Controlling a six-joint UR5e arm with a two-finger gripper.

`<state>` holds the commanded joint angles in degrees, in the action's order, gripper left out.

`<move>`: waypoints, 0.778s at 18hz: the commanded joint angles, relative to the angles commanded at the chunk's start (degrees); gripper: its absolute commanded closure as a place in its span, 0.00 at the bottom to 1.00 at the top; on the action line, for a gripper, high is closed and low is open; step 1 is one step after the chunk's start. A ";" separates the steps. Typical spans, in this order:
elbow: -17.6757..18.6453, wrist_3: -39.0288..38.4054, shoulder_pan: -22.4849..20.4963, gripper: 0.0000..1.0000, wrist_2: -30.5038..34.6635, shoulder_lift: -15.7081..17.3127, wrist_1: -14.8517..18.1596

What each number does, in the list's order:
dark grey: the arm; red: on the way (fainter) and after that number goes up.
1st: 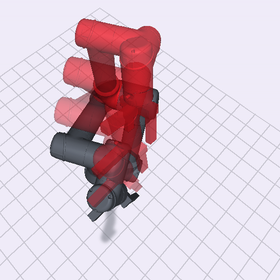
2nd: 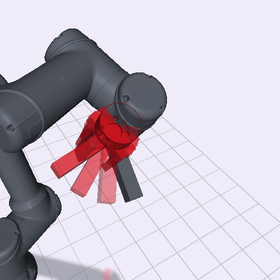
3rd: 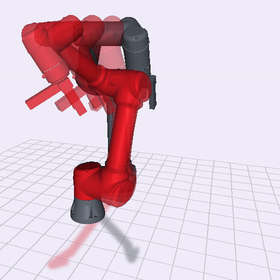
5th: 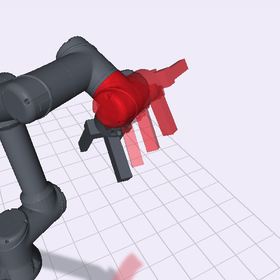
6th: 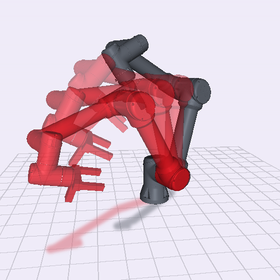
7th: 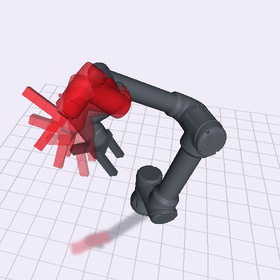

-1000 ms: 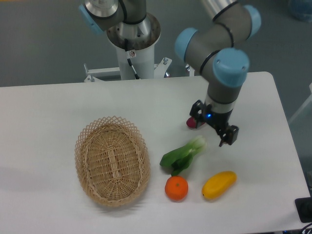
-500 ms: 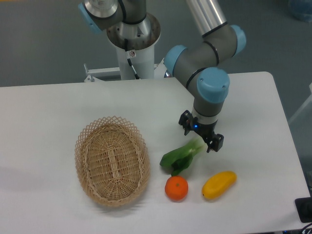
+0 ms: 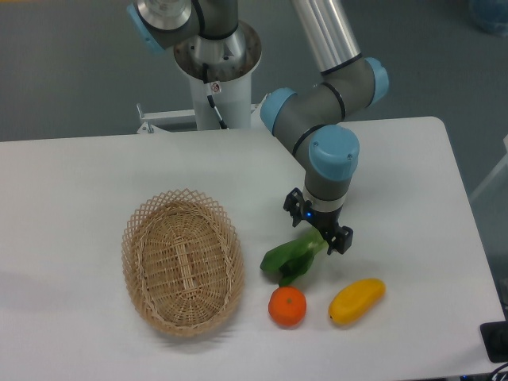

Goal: Pick up the green vegetable from the table
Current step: 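Close the gripper on the bok choy leaves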

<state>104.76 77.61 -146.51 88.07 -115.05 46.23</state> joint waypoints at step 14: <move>2.11 0.09 0.88 0.34 0.09 -1.32 -6.15</move>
<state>106.88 77.69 -145.63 88.15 -116.37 40.08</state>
